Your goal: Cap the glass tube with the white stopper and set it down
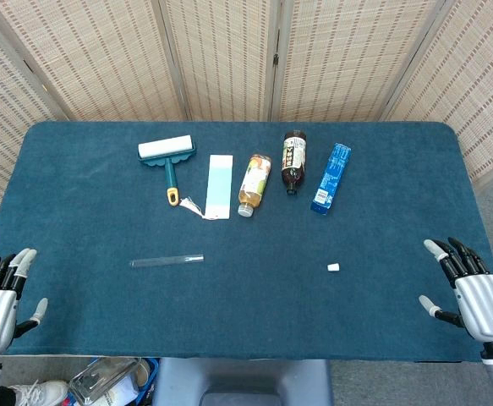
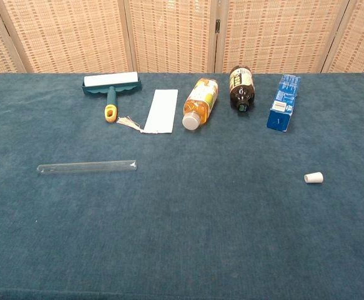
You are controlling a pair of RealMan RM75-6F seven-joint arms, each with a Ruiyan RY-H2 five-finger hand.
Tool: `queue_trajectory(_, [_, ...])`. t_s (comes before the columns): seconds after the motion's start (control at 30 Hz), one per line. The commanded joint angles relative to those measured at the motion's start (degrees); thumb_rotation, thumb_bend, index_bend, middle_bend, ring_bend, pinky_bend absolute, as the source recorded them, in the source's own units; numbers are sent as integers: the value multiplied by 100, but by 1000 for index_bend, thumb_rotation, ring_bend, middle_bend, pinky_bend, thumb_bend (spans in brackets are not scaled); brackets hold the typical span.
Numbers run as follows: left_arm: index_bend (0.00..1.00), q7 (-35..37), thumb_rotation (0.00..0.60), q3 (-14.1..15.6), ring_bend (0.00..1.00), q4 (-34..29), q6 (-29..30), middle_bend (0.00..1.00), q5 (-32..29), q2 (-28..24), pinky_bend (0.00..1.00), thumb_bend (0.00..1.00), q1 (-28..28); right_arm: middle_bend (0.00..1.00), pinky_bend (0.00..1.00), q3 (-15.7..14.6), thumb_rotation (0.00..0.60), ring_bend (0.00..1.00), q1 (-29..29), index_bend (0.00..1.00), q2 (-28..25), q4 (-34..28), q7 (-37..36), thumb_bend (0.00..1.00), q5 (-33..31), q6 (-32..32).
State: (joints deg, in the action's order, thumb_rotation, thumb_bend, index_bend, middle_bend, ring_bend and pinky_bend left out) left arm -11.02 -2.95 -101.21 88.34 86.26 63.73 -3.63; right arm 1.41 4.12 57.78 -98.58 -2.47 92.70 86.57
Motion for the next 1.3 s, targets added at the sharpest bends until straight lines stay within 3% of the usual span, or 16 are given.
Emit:
queue_trajectory(0.03, [33, -5, 600, -3, 73, 4, -8, 58, -7, 6, 0, 339, -6, 130, 118, 2, 600, 44, 4, 90, 8, 8, -8, 186, -4, -5])
queue_trajectory(0.8, [39, 49, 600, -74, 79, 27, 19, 58, 99, 2, 0, 339, -80, 130, 118, 26, 600, 44, -42, 90, 3, 52, -70, 187, 20, 132])
queue_trajectory(1.1, [70, 193, 600, -306, 152, -108, -290, 66, 274, -53, 7, 338, -502, 130, 118, 116, 600, 44, 40, 90, -45, 53, -59, 187, 18, 116])
queue_trajectory(1.3, [173, 28, 600, -609, 342, -245, -959, 219, 311, -12, 247, 291, -1180, 130, 118, 193, 600, 44, 123, 90, -115, 27, -55, 186, 46, 107])
